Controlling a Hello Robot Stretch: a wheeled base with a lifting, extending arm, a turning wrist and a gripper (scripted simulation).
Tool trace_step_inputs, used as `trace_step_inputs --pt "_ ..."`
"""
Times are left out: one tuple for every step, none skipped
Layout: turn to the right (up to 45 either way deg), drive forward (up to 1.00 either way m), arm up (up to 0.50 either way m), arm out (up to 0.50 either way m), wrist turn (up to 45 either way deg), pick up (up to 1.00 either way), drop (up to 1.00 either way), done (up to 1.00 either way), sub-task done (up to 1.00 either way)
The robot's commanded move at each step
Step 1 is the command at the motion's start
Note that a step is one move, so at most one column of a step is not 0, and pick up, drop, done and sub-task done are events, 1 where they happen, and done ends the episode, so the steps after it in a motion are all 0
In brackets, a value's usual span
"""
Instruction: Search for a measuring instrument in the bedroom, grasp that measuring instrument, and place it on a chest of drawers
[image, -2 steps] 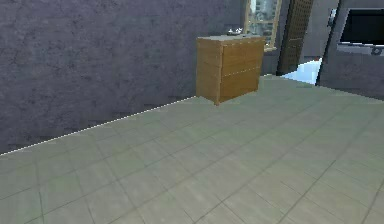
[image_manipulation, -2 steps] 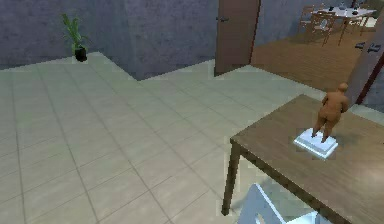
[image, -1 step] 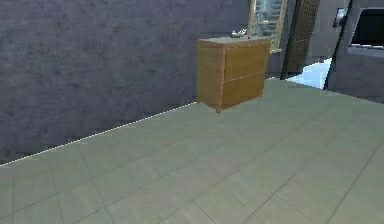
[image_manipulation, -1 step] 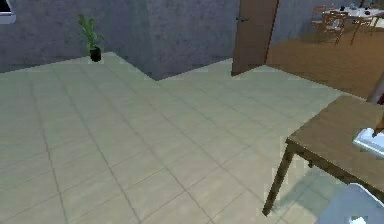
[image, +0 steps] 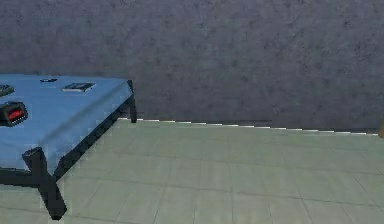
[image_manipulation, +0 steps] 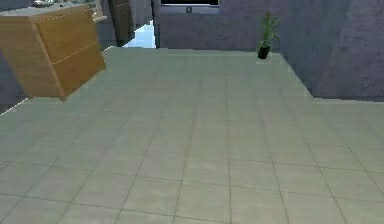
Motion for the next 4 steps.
trace_step_inputs --pt "-30.0 0.0 0.0 0.0 0.0 0.0 0.0 0.0 0.0" --pt "0.0 0.1 0.0 0.0 0.0 0.0 0.0 0.0 0.0" --pt "-39.0 0.0 0.0 0.0 0.0 0.0 0.0 0.0 0.0" --pt "0.0 1.0 0.0 0.0 0.0 0.0 0.0 0.0 0.0"
